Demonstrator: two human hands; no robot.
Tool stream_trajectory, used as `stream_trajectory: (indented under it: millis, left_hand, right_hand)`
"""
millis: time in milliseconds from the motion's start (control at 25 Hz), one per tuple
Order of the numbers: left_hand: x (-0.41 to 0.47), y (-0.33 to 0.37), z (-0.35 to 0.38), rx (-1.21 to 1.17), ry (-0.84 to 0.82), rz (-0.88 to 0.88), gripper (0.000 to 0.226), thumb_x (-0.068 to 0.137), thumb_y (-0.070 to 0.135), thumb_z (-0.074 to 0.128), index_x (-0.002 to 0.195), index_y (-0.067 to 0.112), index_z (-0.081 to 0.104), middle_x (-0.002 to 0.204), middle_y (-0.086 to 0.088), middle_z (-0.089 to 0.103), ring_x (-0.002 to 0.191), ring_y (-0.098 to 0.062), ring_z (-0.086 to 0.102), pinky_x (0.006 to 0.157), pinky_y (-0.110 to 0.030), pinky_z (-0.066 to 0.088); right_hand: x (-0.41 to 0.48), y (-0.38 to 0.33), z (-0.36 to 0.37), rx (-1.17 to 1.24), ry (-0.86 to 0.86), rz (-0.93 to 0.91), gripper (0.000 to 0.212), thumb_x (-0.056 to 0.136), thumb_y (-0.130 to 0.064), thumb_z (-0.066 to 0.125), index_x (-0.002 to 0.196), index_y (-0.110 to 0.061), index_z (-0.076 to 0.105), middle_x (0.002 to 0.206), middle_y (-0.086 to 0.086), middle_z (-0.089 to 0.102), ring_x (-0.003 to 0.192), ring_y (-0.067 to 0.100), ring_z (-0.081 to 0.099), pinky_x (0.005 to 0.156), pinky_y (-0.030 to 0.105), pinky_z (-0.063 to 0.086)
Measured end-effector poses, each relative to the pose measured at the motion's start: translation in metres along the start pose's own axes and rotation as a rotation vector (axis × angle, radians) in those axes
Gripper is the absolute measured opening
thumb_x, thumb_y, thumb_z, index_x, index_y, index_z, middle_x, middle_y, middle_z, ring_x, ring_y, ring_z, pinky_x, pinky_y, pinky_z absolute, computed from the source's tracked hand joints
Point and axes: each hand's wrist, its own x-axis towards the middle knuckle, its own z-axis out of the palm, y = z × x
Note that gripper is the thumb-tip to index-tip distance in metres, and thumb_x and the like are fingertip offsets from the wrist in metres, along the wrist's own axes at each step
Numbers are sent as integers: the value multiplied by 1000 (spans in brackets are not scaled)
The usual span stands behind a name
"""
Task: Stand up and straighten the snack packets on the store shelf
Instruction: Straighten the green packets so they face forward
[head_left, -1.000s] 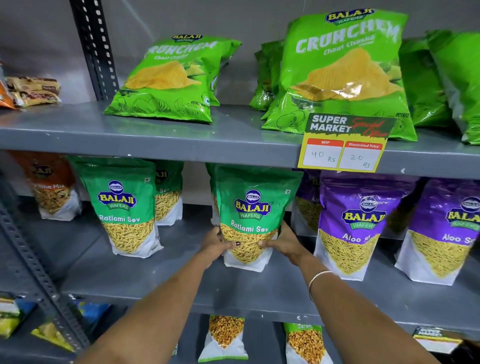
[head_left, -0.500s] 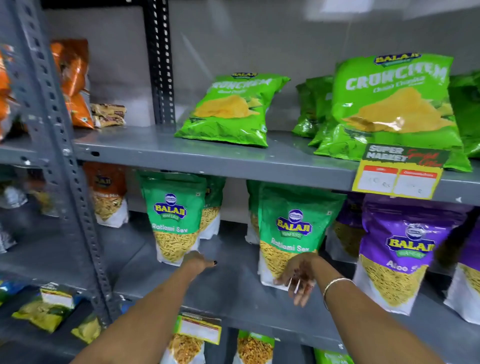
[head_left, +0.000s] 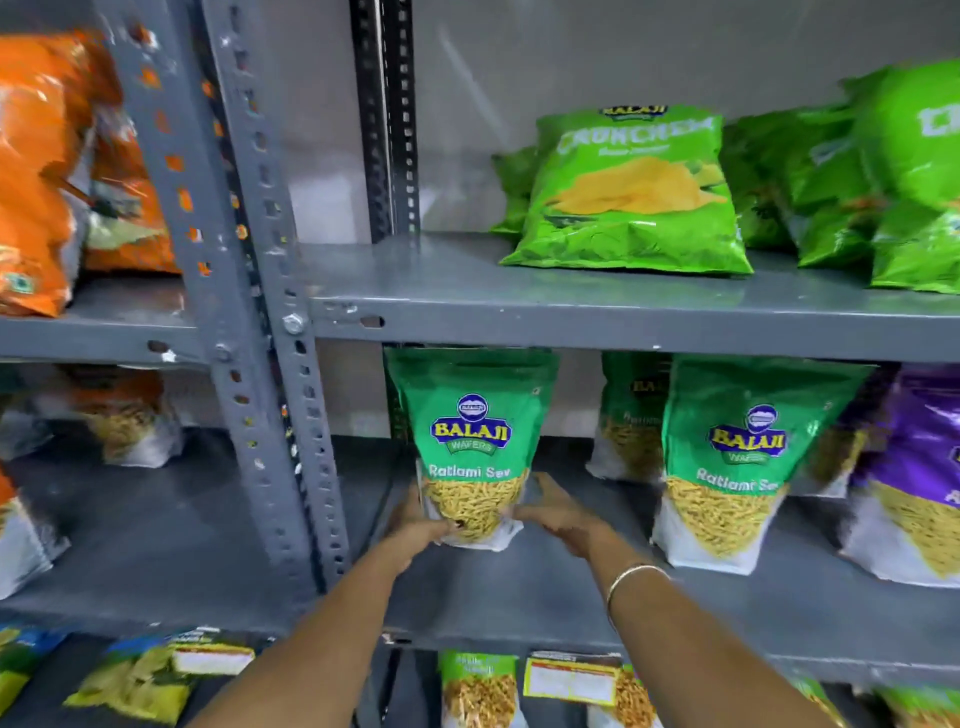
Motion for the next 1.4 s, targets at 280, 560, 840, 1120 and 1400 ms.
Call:
stream_trajectory:
  millis: [280, 560, 840, 1120, 1400]
  left_hand:
    - [-16, -7, -8, 41, -27, -24, 49, 67, 8, 79, 111, -1, 59, 118, -19, 66, 105, -28, 63, 91, -37, 52]
    - [-64, -10, -17, 139, -42, 21, 49, 69, 14, 79, 111, -3, 59, 118, -18, 66, 95, -23, 61, 82, -31, 47]
    - [-83, -12, -23, 197, -52, 19, 47, 68, 14, 79, 110, -1, 63, 120, -17, 67, 109, -29, 63, 94, -34, 48]
    - [-89, -8, -27, 252, -87, 31, 54, 68, 17, 79, 117, 2, 62, 125, -16, 64, 115, -28, 60, 97, -33, 46]
    - [-97, 11, -29, 528, -447, -423, 70, 79, 29, 70, 136, 4, 36, 129, -12, 48, 111, -24, 53, 99, -34, 46]
  right_hand:
    - [-24, -1, 26, 116, 141, -57, 53, 81, -4, 67, 129, 1, 46, 122, 9, 57, 102, 16, 50, 56, 10, 45]
    - [-63, 11, 27, 21, 153, -68, 58, 74, -17, 76, 126, -3, 54, 128, 18, 60, 102, 21, 56, 87, 31, 47]
    - [-85, 13, 29, -97, 153, -26, 57, 73, -29, 76, 121, -7, 56, 108, 13, 64, 88, 22, 57, 52, 24, 47]
    - [-92, 11, 29, -104, 138, 1, 54, 74, -28, 76, 119, -6, 57, 107, 10, 61, 92, 23, 56, 53, 26, 47]
    - [-84, 25, 8, -168, 127, 52, 91, 75, -37, 73, 145, -5, 24, 149, 14, 34, 106, 20, 52, 60, 24, 40]
